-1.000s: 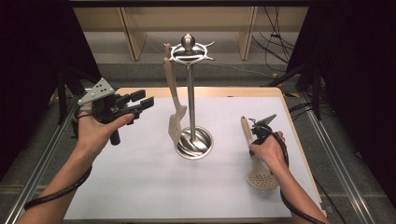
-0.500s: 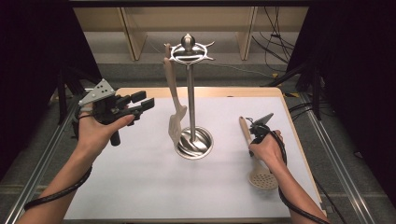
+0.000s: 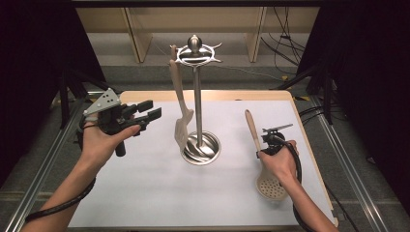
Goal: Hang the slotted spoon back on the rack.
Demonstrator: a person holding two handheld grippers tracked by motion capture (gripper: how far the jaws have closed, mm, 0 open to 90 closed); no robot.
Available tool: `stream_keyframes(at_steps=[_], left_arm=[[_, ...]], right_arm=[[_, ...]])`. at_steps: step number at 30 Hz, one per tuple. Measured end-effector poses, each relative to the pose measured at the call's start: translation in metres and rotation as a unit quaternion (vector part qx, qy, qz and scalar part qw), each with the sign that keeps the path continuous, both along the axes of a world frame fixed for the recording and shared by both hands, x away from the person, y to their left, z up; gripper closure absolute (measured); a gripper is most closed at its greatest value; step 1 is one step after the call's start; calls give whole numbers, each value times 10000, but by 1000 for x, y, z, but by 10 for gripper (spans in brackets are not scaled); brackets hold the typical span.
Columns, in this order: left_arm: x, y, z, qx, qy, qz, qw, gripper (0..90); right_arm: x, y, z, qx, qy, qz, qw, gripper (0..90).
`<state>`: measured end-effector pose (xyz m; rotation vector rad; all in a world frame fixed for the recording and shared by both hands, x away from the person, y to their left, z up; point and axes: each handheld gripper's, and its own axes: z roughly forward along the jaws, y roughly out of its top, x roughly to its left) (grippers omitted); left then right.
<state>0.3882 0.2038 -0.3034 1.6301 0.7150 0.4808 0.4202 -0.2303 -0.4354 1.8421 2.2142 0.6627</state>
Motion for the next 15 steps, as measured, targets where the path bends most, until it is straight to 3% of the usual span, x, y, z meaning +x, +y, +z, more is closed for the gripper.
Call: stream_keyframes(at_steps=[1, 4, 5, 6, 7, 10, 14, 15], left_arm=[[-1, -1, -1, 3, 12, -13, 10000, 525], [-3, -4, -2, -9, 25, -57, 10000, 522], [-3, -5, -3, -19, 28, -70, 10000, 518], [-4, -7, -3, 9, 37, -89, 10000, 516], [-5, -8, -3, 0, 38, -100, 9999, 514], [-7, -14, -4, -17, 64, -161, 9998, 512], [-10, -23, -6, -66, 122, -275, 9995, 505], [-10, -25, -6, -69, 125, -292, 9995, 504]], right_arm=[[-4, -2, 1, -29, -259, 157, 9995, 791], [-13, -2, 3, 50, -635, 204, 9978, 791], [-15, -4, 3, 10, -940, 351, 9949, 791], [-18, -4, 3, 8, -1026, 394, 9939, 791], [-22, -2, 6, 184, -1115, 380, 9929, 791], [-32, 1, 11, 190, -1434, 318, 9890, 791], [-43, 8, 18, 458, -1874, 435, 9803, 791], [-47, 10, 21, 408, -1941, 418, 9792, 791]])
